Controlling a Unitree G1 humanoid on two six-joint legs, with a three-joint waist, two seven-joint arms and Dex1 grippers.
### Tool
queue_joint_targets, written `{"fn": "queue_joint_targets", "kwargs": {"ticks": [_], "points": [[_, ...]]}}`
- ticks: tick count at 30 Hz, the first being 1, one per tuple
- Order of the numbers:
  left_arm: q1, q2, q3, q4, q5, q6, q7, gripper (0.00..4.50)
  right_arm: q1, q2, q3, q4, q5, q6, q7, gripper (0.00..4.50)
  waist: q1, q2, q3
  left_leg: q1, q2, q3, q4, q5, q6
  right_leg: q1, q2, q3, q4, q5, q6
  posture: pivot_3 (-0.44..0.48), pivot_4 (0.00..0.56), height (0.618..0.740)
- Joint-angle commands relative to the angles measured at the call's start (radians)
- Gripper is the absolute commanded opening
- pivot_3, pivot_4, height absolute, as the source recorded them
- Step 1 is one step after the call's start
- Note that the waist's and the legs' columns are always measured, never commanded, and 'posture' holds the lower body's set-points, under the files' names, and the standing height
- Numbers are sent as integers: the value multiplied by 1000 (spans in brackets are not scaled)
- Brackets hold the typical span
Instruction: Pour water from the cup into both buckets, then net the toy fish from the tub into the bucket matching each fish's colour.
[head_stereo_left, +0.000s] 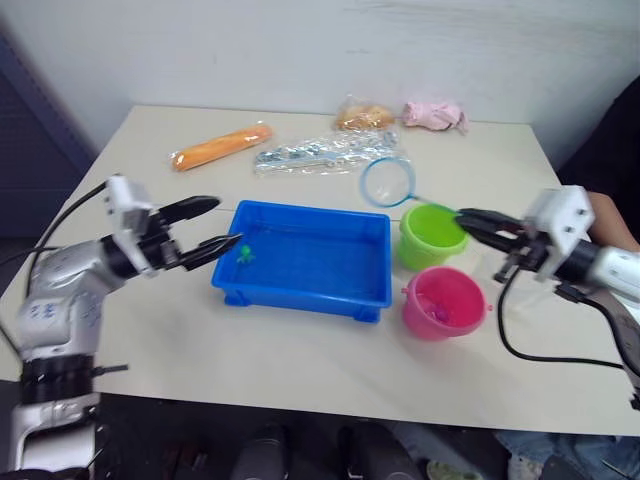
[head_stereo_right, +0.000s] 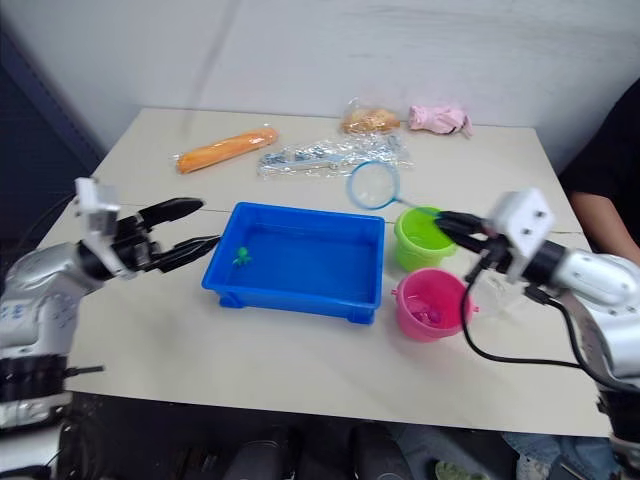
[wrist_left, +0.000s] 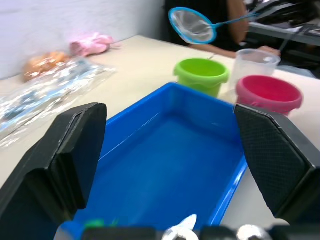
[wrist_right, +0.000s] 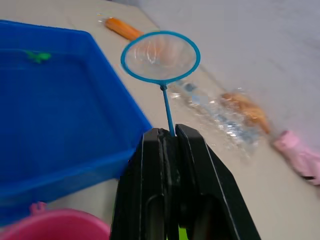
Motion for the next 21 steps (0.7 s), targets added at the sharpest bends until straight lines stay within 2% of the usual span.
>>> {"fn": "queue_joint_targets", "kwargs": {"ticks": [1,3,5,11,15,18,21], "points": [[32,65,121,11,-24,-15,9,4356,-75,27,84,-57,24,150,33,0,3,0,0,0,0,0,0,0,0,-1,0,0,0,0,0,0,150,740],[83,100,171,2,-37,-1,0,4356,-136,32,163,-58,-16,177,95,0,5,0,0,-1,0,-1,0,0,0,-1,0,-1,0,0,0,0,150,740],[158,134,216,-15,-29,6,-10,4356,-227,86,241,-11,-66,210,97,0,5,0,0,-1,0,0,-1,0,1,-1,-1,-1,-1,0,0,0,150,740],[255,161,305,-45,-53,33,16,4356,-381,218,363,118,-168,303,103,0,8,0,0,-2,-1,-1,-4,-1,1,-2,-3,-1,-5,0,0,0,150,740],[289,147,317,-95,-63,52,37,4356,-477,296,467,245,-277,326,116,0,3,0,0,-2,-1,0,-6,-1,1,-3,-3,-1,-6,0,-1,0,150,740],[309,129,307,-137,-65,60,58,4356,-518,391,481,318,-315,317,83,0,2,0,0,-2,-1,0,-9,-1,1,-4,-3,-1,-7,0,-1,0,150,740],[330,128,304,-160,-60,68,66,4356,-527,435,493,339,-352,324,83,0,-1,0,0,-3,-1,0,-10,0,1,-5,-2,-1,-7,0,-1,0,150,740]]}}
